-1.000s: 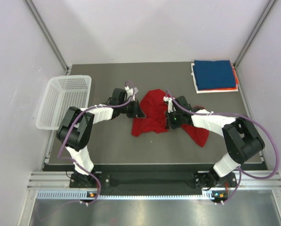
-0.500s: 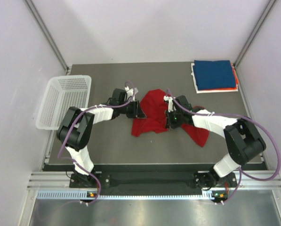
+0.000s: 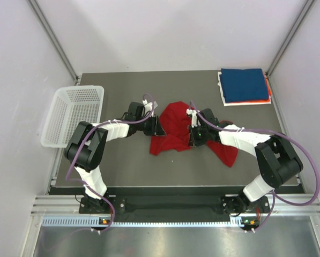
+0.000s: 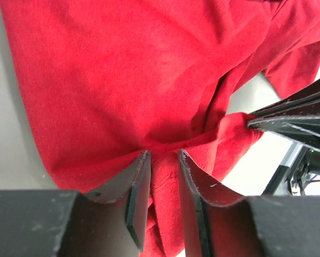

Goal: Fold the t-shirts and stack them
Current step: Flatten the tshirt out

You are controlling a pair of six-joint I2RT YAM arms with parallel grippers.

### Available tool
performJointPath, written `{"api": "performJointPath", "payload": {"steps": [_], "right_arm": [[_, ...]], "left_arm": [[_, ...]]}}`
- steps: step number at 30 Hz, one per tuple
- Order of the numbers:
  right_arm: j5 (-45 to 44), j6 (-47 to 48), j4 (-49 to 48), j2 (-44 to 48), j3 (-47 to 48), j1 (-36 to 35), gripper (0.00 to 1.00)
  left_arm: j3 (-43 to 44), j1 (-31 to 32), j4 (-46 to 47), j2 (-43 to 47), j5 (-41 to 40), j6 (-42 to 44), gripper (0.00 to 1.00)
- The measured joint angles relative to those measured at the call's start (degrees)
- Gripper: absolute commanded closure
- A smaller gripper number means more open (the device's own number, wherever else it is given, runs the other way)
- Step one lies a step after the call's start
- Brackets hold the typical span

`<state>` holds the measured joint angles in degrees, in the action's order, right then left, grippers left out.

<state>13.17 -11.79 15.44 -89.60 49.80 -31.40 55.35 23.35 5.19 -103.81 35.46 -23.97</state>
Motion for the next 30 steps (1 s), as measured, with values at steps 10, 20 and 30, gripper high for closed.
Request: {"api": "performJointPath", "payload": {"steps": [10, 20, 30], "right_arm": [[0.0, 0.0, 0.0, 0.0, 0.0, 0.0, 0.99], [-8.3, -4.8, 11.6, 0.0, 14.4, 0.1, 0.52], [-27.6, -26.1, 29.9, 12.0, 13.8, 7.1, 0.48]], "left_arm": [[-1.1, 0.0, 0.0, 0.0, 0.2, 0.0, 1.00], [3.1, 0.1, -11.5, 7.0, -11.8, -3.3, 1.00], [14.1, -2.1, -29.0, 25.0, -39.5, -4.6, 1.00]]}}
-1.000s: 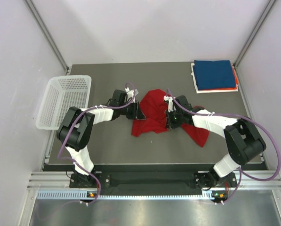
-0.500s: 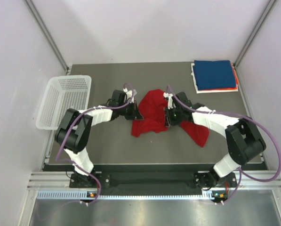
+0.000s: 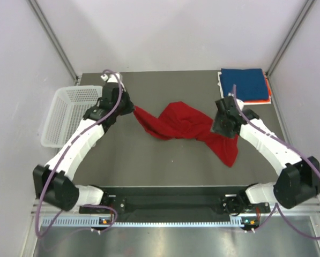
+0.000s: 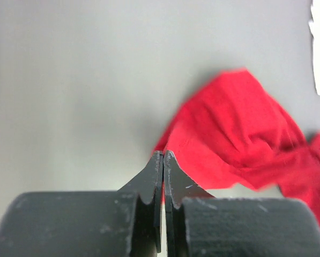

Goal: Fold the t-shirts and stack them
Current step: Flatten the tshirt out

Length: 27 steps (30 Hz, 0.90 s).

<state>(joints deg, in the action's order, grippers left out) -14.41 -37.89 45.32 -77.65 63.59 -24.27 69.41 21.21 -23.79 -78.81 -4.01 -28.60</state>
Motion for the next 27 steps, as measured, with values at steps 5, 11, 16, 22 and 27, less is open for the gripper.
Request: {"api": "performJointPath", "payload": {"steps": [5, 11, 16, 22, 27], "right_arm": [[-3.9, -4.5, 4.0, 2.7, -5.6, 6.4, 0.49], [-5.2, -5.8, 3.1, 2.6, -10.9, 10.9, 0.52], [-3.1, -4.5, -1.5, 0.0, -12.9, 16.4, 0.53], [4.0, 1.3, -12.1, -2.3, -13.6, 20.2, 0.53], [13.4, 6.3, -21.9, -3.3, -15.5, 24.3, 0.53]], "left_arm": [[0.3, -3.4, -4.7, 8.0, -8.5, 0.1, 1.00], [-0.3, -11.0, -7.5, 9.0, -9.6, 0.2, 1.00], [-2.9, -11.3, -7.3, 9.1, -6.7, 0.3, 1.00], [-9.0, -11.3, -4.4, 9.9, 0.3, 0.1, 1.00], [-9.9, -11.4, -5.5, 9.4, -3.9, -0.2, 1.00]]}}
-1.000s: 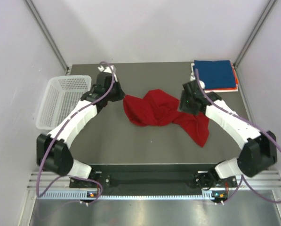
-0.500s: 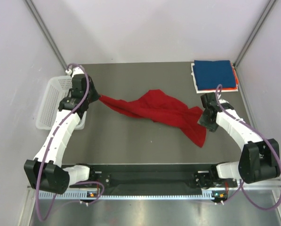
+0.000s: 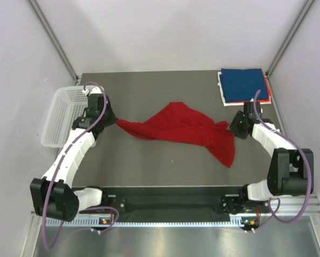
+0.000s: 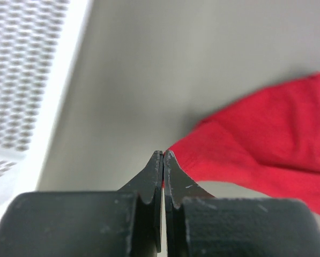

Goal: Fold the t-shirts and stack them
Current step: Flatten the tshirt out

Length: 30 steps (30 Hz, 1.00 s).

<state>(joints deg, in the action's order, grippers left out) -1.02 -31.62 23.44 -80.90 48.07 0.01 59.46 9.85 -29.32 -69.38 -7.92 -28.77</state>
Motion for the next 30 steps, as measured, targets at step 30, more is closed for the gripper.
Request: {"api": "performJointPath", "payload": {"steps": [30], "right_arm": [[13.8, 7.4, -14.6, -2.0, -6.4, 5.0, 0.51]], "left_arm": [[4.8, -1.6, -5.4, -3.3, -13.4, 0.6, 1.00]]}}
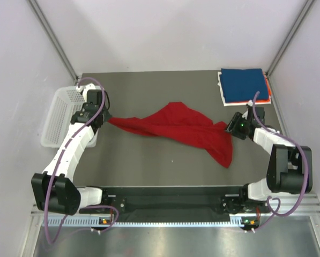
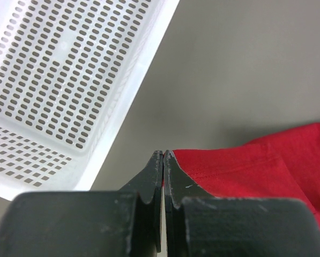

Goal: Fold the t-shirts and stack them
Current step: Flatten the tshirt out

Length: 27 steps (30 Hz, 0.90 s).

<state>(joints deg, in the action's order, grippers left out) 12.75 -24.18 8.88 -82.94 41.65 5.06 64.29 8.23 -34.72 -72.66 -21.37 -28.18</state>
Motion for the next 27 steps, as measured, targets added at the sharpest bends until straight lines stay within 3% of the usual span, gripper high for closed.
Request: {"api": "performJointPath", "payload": {"steps": [6, 9, 10, 11, 13, 19, 27], "right_arm": [[0.9, 0.2, -1.2, -1.6, 0.0, 0.0, 0.47], [1.1, 0.2, -2.0, -2.6, 0.0, 0.0, 0.65], [1.2, 0.3, -2.4, -3.0, 0.0, 0.0, 0.82], [1.3, 0.5, -2.6, -3.4, 0.0, 0.0, 0.90], [1.4, 0.7, -2.6, -3.8, 0.1, 0.0, 1.00], [-2.1, 1.3, 5.4, -1.6, 6.4, -0.2, 1.00], [-7.2, 2.6, 15.9, 11.6, 23.2, -0.8, 1.00]], "left_arm": [[0.0, 0.0, 0.0, -0.7, 1.3, 0.0, 1.00], [0.0, 0.0, 0.1, -1.0, 2.0, 0.0, 1.00], [0.0, 0.0, 0.2, -1.0, 2.4, 0.1, 1.00], [0.0, 0.0, 0.3, -1.0, 2.8, 0.3, 1.00], [0.0, -0.1, 1.0, -1.0, 4.7, 1.0, 1.00], [0.8, -0.1, 4.3, 0.1, 9.6, 2.9, 1.00], [10.7, -0.1, 7.9, 5.4, 13.2, 5.7, 1.00]]}}
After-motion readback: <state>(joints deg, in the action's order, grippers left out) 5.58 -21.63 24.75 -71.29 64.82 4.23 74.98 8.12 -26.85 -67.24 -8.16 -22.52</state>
